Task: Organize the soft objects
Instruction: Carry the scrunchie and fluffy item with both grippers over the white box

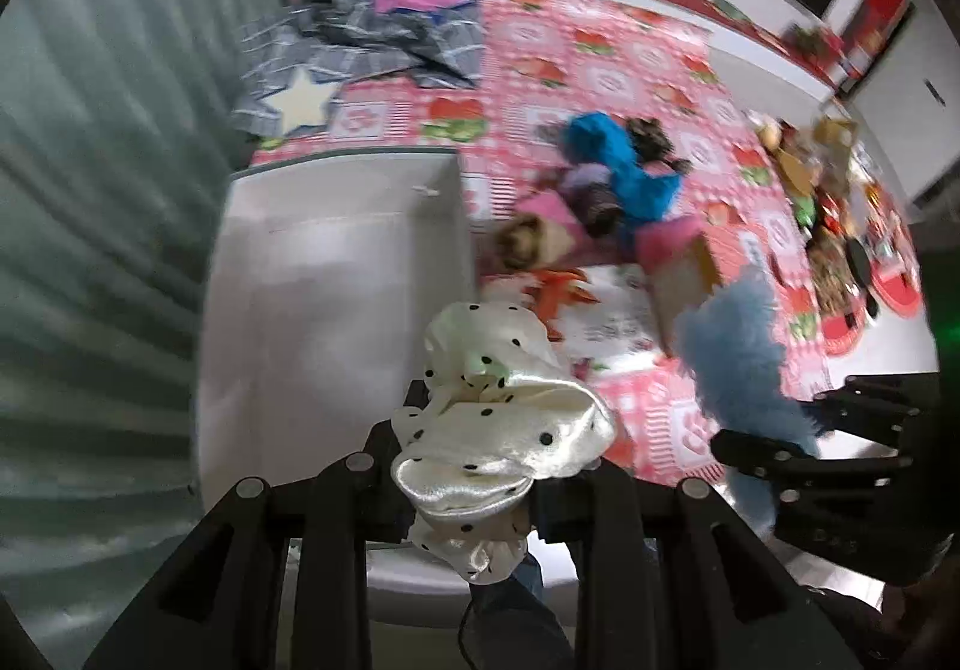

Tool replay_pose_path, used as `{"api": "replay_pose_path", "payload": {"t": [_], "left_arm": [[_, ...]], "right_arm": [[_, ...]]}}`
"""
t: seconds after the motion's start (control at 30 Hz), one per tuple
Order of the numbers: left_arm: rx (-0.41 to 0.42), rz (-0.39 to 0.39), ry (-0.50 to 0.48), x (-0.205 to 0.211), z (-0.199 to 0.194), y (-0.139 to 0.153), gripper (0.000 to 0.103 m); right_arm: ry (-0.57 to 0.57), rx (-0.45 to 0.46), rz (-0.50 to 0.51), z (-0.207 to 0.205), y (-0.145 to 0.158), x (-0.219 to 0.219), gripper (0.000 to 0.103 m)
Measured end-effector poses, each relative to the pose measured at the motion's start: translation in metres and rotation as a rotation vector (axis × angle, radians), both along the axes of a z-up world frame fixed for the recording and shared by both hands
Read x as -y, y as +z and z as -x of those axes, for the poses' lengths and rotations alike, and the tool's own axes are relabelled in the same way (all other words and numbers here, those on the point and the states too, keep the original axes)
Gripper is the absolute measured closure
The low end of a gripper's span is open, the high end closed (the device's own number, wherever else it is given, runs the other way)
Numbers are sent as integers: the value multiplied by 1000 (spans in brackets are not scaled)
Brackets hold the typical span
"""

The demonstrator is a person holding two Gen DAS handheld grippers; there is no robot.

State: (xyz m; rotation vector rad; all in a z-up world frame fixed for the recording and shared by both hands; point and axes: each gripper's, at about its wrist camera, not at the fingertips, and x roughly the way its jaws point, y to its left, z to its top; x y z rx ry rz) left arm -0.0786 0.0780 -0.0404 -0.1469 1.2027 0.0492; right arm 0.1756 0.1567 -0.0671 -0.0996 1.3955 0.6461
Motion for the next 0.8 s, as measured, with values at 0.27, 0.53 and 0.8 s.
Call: {"api": "replay_pose_path", "payload": {"t": [0.27,0.53,0.8], "left_arm": [[-20,39,185,-52,19,-14,72],[-68,39,297,-86,37,-30,72],[-83,45,319,-91,39,-36,72]], "right_arm": [[103,14,15,-6,14,-38,71],[191,26,-4,-3,24,-79,71],[248,16,-7,-1,26,-109,71]]}}
